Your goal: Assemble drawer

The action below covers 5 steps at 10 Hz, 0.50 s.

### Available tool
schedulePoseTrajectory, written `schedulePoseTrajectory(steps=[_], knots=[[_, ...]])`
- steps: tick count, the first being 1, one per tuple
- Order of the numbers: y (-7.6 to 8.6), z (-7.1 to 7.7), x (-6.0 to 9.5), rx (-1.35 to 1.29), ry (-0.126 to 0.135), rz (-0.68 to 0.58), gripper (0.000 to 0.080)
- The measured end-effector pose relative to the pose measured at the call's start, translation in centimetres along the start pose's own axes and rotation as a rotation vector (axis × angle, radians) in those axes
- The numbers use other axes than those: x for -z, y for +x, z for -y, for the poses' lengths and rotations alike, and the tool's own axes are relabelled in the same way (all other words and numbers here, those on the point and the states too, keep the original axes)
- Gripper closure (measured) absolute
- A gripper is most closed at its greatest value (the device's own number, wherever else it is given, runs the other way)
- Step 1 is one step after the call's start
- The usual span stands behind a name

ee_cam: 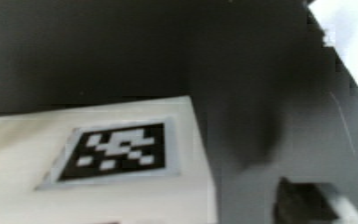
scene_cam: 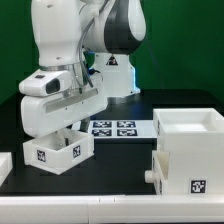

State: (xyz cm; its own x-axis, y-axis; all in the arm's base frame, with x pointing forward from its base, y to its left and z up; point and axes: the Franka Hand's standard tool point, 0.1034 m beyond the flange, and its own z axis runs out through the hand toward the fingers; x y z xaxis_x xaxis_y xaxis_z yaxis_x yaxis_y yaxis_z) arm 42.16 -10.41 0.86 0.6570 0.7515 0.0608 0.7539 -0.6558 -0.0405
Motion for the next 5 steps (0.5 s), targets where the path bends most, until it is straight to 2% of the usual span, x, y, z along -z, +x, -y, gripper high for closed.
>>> schedulePoseTrajectory(steps=[1, 2, 3, 4, 5], knots=[[0.0, 0.0, 0.0, -0.001, 0.000, 0.000, 0.0550], [-0.1, 0.0, 0.0, -0.003, 0.000, 0.000, 0.0550], [-0.1, 0.0, 0.0, -0.003, 0.000, 0.000, 0.0724], [0.1, 0.0, 0.1, 0.011, 0.002, 0.001, 0.0762], [1.1, 0.1, 0.6, 0.078, 0.037, 0.008, 0.0762]])
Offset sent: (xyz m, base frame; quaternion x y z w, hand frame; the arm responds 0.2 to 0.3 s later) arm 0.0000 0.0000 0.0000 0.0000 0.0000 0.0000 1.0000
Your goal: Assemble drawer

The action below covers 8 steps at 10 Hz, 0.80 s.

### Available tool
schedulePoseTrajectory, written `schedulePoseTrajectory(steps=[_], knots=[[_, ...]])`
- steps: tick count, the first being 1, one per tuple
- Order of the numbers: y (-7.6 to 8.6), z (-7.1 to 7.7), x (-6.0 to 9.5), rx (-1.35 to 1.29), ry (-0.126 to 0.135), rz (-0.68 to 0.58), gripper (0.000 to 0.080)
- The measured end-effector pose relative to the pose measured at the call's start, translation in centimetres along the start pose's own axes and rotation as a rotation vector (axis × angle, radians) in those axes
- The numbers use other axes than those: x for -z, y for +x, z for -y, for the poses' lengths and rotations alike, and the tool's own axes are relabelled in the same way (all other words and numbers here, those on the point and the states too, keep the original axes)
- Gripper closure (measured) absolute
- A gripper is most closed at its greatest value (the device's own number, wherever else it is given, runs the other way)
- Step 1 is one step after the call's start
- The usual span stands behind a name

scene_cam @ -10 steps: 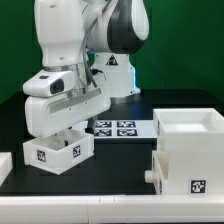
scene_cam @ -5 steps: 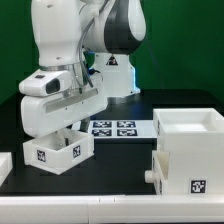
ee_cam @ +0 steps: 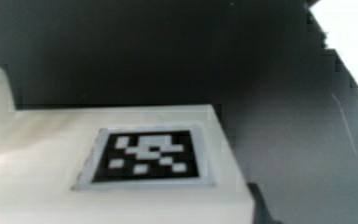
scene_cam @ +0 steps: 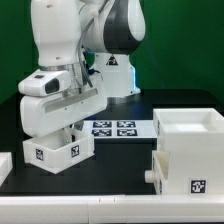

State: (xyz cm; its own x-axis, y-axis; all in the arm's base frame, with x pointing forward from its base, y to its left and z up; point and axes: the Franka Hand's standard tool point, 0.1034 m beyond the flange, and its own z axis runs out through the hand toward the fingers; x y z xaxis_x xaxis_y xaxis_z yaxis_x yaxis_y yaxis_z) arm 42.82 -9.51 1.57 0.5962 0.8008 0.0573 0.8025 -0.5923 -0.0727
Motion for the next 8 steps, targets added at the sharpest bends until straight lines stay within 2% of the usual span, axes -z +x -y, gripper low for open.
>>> schedulePoseTrajectory(steps=[1, 2, 3, 4, 5, 7, 8], knots=[[1.1, -0.6, 1.1, 0.041, 0.027, -0.002, 0.0762], [2.1, -1.1, 2.0, 0.083, 0.040, -0.004, 0.0762], [3.2, -1.4, 3.4, 0.133, 0.017, -0.011, 0.0762], [3.2, -1.3, 4.0, 0.132, 0.005, -0.015, 0.0762], [2.9, -1.2, 3.5, 0.125, 0.014, -0.011, 0.0762], [2.8, -1.3, 3.5, 0.135, 0.010, -0.011, 0.0761], [2.7, -2.3, 3.5, 0.228, -0.048, -0.014, 0.0761]])
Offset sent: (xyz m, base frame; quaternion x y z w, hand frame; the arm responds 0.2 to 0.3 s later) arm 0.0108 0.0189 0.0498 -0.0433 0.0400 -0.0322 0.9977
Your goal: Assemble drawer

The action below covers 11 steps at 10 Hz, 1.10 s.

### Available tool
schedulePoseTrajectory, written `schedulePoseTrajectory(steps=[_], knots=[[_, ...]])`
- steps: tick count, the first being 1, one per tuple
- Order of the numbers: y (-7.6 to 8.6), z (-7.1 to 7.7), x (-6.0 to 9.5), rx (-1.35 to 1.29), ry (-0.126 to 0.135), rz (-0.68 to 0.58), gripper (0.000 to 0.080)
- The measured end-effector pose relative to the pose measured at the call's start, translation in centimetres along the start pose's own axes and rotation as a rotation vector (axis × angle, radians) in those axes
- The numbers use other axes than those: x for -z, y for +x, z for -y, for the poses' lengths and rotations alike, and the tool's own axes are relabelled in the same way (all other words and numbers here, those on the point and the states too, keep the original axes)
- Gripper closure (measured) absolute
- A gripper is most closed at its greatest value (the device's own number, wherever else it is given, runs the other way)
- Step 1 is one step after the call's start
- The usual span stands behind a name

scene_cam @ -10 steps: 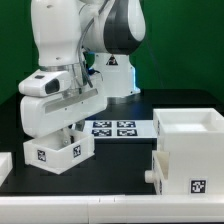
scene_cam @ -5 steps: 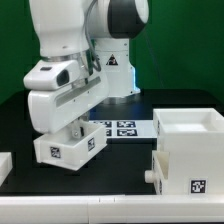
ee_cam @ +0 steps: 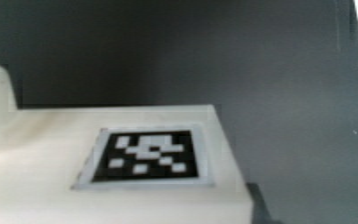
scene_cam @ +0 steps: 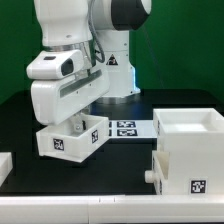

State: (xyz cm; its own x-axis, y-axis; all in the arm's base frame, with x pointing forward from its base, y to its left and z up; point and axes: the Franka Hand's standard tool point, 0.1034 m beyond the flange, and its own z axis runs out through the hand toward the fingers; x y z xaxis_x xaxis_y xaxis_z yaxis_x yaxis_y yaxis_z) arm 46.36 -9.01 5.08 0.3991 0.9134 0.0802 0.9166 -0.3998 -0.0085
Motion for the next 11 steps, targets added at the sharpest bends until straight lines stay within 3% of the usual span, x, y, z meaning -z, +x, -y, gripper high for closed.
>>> schedulePoseTrajectory(steps=[1, 3, 4, 8, 11], knots=[[0.9, -0.6, 0.4, 0.068, -0.030, 0.008, 0.0761], [3.1, -1.2, 0.7, 0.182, -0.048, 0.032, 0.0761], [3.9, -1.1, 0.6, 0.202, -0.049, 0.040, 0.0761], [3.3, -1.1, 0.5, 0.193, -0.038, 0.044, 0.0761], [5.8, -4.1, 1.0, 0.270, -0.010, 0.053, 0.0761]])
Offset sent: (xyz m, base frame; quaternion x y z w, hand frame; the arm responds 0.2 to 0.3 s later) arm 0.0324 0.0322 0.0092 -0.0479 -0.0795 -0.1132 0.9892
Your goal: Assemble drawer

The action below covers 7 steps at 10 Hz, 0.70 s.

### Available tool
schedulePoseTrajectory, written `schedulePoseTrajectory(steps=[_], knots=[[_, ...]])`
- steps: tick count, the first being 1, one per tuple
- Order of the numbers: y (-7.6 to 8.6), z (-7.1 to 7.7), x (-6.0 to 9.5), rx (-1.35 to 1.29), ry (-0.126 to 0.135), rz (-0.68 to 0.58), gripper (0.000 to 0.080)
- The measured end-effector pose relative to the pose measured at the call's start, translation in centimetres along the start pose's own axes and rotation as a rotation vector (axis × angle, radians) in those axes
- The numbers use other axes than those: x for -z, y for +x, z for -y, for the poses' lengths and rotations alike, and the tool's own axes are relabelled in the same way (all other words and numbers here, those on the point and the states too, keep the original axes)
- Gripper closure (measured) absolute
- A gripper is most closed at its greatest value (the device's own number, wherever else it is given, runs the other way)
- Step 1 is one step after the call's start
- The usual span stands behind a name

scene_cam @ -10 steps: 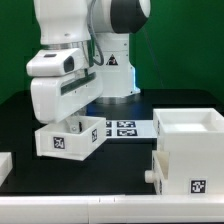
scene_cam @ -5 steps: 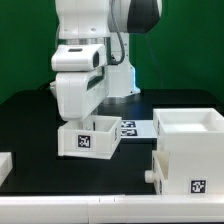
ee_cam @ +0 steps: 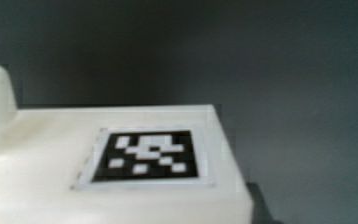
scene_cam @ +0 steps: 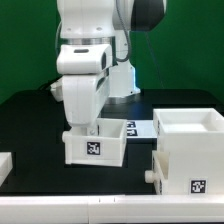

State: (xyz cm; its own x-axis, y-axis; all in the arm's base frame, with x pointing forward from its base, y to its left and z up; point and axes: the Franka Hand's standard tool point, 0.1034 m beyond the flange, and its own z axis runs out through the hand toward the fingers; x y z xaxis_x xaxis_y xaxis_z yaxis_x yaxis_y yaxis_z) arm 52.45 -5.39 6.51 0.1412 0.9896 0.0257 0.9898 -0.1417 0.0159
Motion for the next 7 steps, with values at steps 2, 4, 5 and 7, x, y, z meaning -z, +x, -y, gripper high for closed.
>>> schedulePoseTrajectory(steps=[2, 4, 5, 7], knots=[[2.1, -1.9, 0.7, 0.039, -0.004, -0.013, 0.0761], [2.0, -1.8, 0.6, 0.035, -0.002, -0.013, 0.0761], [2.0, -1.8, 0.6, 0.034, -0.001, -0.013, 0.0761], [2.2, -2.3, 0.8, 0.084, -0.032, -0.006, 0.0761]])
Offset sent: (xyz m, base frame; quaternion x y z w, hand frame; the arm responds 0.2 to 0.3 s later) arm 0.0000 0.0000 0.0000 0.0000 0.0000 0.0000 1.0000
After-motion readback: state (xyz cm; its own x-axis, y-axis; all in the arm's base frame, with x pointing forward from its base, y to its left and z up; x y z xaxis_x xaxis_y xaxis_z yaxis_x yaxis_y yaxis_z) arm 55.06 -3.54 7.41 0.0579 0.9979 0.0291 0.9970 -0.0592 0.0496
